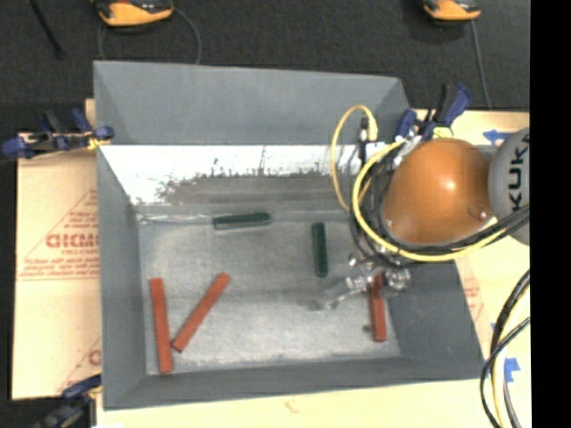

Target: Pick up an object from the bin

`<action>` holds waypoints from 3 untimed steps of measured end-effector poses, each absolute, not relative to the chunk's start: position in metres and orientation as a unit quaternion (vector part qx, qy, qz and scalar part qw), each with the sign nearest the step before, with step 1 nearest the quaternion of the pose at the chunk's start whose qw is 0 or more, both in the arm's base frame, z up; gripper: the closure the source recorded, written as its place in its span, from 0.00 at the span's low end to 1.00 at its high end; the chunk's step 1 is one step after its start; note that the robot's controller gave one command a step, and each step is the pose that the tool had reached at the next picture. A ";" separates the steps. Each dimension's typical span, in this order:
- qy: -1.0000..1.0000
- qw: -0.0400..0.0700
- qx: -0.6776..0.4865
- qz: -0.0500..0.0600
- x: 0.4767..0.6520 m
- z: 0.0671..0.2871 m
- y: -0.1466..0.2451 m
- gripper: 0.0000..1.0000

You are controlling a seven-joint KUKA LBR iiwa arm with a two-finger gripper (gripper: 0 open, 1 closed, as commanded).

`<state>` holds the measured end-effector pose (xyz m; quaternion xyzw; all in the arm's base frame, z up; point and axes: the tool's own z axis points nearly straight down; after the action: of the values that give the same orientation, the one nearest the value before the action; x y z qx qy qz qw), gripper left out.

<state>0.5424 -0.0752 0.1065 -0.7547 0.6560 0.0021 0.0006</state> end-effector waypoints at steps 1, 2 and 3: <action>0.656 0.001 -0.754 0.000 0.544 0.108 -0.077 1.00; 0.602 0.001 -0.799 -0.001 0.539 0.139 -0.084 1.00; 0.608 0.002 -0.794 -0.004 0.538 0.236 -0.090 1.00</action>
Offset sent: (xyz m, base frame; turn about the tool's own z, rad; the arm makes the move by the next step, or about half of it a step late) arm 0.0000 0.0000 0.0000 0.0000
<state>0.5384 -0.0899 0.2358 -0.7940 0.6079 -0.0039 0.0023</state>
